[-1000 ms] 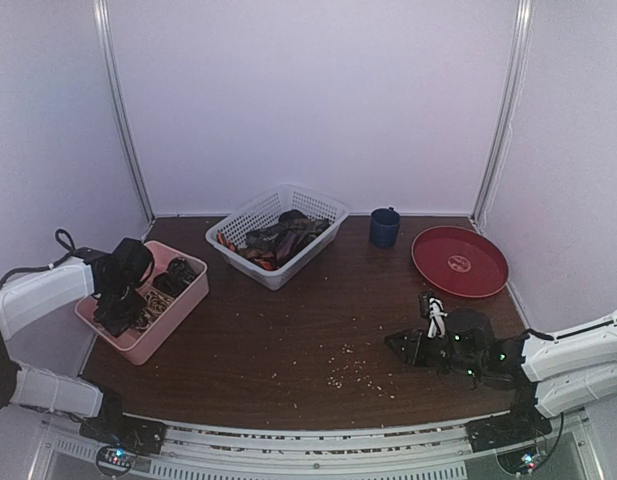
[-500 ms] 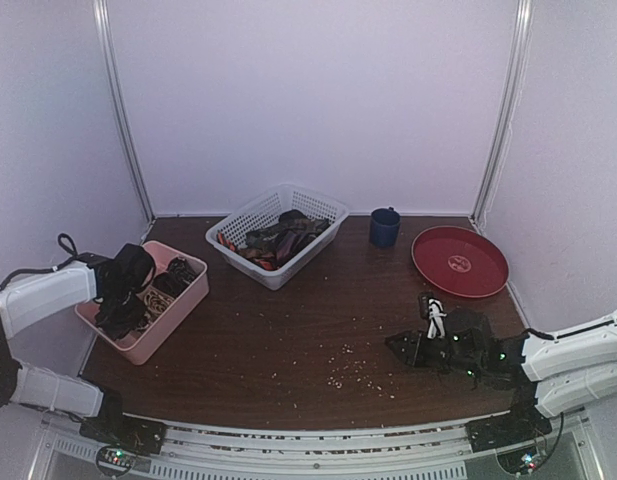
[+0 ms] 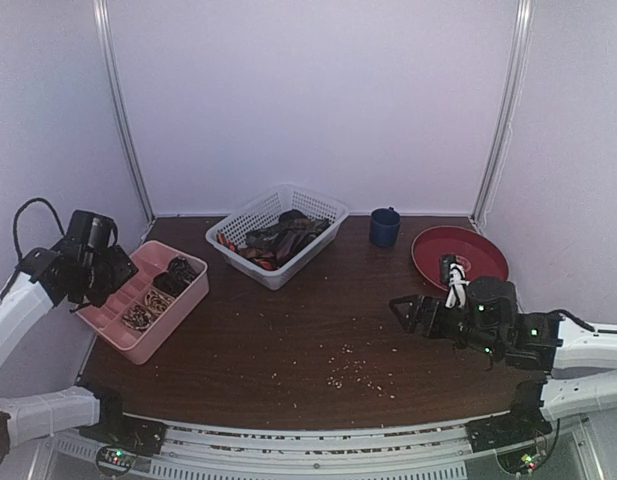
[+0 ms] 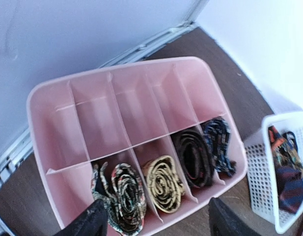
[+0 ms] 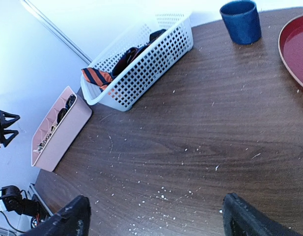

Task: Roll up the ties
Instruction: Reset both arms

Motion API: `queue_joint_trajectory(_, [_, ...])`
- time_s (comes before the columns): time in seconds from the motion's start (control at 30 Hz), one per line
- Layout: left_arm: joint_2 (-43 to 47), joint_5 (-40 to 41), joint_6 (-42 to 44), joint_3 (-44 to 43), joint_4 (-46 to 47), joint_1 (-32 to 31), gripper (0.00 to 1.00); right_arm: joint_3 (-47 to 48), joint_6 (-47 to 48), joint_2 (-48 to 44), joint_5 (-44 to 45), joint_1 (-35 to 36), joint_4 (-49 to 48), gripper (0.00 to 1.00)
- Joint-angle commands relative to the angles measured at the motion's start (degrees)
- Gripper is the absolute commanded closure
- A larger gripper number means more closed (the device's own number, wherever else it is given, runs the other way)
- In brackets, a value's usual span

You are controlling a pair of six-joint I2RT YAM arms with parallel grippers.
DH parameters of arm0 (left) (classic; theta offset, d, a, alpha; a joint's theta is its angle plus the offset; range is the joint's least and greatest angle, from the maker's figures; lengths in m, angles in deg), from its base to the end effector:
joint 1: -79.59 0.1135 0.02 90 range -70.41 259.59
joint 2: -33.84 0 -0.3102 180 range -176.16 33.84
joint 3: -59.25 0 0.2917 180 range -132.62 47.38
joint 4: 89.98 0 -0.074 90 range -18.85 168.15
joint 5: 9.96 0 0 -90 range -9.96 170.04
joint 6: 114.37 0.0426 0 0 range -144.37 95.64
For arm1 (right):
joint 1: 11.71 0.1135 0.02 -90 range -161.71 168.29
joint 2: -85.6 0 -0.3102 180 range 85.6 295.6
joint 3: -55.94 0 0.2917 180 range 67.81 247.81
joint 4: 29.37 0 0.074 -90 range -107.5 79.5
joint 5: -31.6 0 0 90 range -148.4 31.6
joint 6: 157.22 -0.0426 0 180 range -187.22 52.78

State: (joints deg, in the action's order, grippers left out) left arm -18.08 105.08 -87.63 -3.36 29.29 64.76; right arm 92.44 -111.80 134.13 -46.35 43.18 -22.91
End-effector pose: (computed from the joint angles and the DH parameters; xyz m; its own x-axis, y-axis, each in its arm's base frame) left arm 0.1860 -0.0306 0.3255 -0.3058 -0.7560 -0.5787 -0.6756 0.6006 -0.4276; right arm 0.1278 0.1663 0.2485 -0.6115 0.3237 -0.7220 -0.3607 0.6981 0.6185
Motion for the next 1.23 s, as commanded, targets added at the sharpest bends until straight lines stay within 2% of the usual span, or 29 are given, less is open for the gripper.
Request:
queue_joint_trajectory(0.0, [9.3,-16.6,21.5,4.0,18.1,0.1,0.02,5.7,2.6,-2.0,6.1,0.2,10.9,0.00])
queue_joint_trajectory(0.07, [13.7,-31.8,27.4,8.9,27.4,0.0,0.02,8.2,2.7,-2.0,7.1,0.2,13.8,0.00])
queue_joint_trajectory(0.17, [17.8,-46.5,29.7,15.0,37.7,0.0,0.02,11.6,2.4,-2.5,7.7,0.2,16.4,0.00])
queue_joint_trajectory(0.23, [17.8,-52.6,29.9,17.7,42.2,-0.1,0.02,12.8,2.0,-2.9,7.7,0.2,17.2,0.00])
queue_joint_trajectory(0.33, [15.5,-56.5,28.6,20.6,47.2,-2.4,0.02,13.5,1.0,-3.6,7.9,0.2,17.5,0.00])
queue_joint_trajectory(0.4, [13.9,-55.0,28.9,20.8,49.3,-6.8,0.02,13.4,0.3,-3.8,7.9,0.2,17.5,0.00])
queue_joint_trajectory(0.53, [12.6,-46.2,29.0,20.8,52.8,-16.9,0.02,13.5,-0.2,-3.5,8.1,0.2,17.7,0.00])
queue_joint_trajectory(0.6, [11.6,-45.3,29.0,20.5,54.0,-19.0,0.02,14.3,-0.1,-3.3,8.2,0.1,18.2,0.00])
queue_joint_trajectory(0.9, [15.8,-43.1,30.0,18.1,54.4,-19.0,0.02,20.6,2.6,-4.4,10.2,0.2,22.8,0.00])
queue_joint_trajectory(1.2, [17.3,-39.9,29.5,17.4,51.9,-19.1,0.02,19.2,2.5,-7.5,10.7,0.2,22.6,0.00])
